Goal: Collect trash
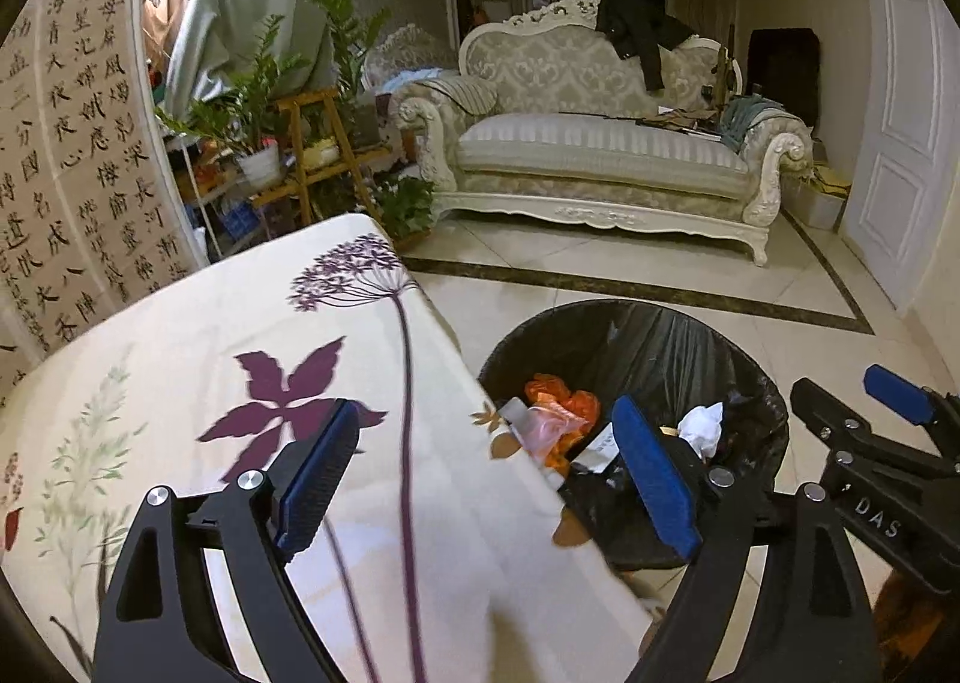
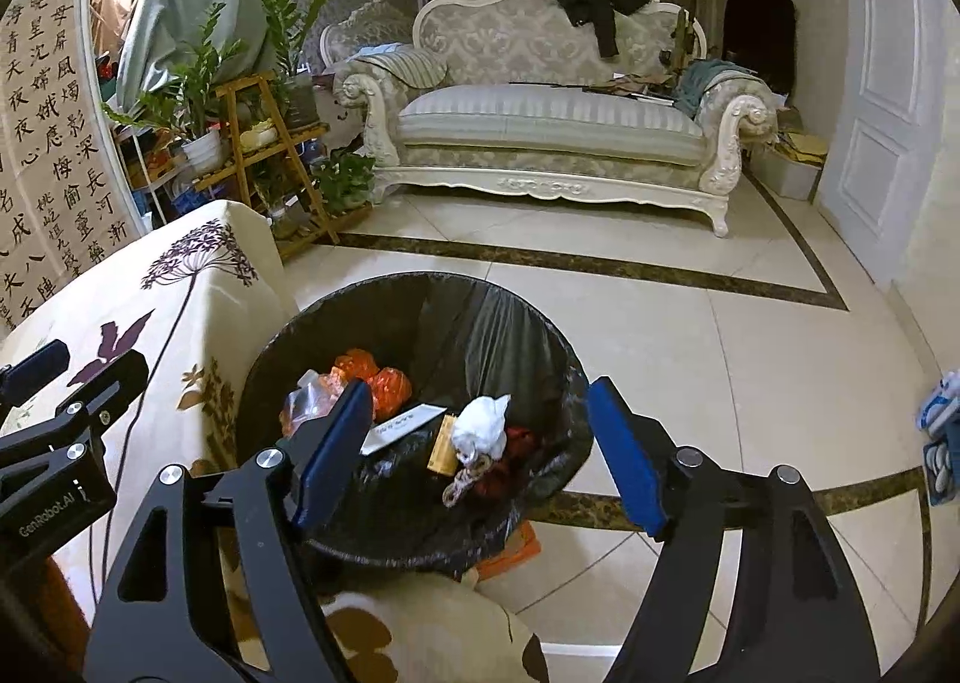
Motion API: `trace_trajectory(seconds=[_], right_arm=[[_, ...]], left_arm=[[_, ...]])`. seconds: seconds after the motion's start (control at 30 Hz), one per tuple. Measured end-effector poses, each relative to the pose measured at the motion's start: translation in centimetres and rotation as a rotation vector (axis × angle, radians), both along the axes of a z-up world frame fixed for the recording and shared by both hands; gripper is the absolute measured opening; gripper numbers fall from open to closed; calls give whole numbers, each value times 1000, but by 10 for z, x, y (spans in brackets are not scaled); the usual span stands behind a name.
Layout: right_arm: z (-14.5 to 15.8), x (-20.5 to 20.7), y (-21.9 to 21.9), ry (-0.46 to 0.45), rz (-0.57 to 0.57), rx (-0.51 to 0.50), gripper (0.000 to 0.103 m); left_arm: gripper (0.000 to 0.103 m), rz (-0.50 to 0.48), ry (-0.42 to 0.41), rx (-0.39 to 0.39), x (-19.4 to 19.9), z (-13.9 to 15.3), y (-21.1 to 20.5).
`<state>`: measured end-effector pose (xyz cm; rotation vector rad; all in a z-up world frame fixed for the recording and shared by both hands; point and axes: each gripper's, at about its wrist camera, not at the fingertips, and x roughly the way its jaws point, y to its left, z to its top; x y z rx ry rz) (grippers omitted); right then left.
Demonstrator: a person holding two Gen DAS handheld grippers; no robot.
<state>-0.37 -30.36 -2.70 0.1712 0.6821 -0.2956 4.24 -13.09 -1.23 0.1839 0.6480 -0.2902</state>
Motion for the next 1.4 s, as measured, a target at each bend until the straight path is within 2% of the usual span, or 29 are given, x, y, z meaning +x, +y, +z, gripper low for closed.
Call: trace_trajectory(seconds=[0.2,0.47,0.7,1.4], right_arm=[[11,-16,9,-16,7,-10,78],[32,-39,28,-64,27,-39,78],[41,-47,38,-87,39,-54,78],[46,-48,44,-95,46,-63,78]], left_arm=[[84,4,3,-39,-17,10,14],[84,14,-13,-96,-36,25,30],[85,19,-21,-112,-44,28,39],[85,26,-22,-124,-46,30,46]])
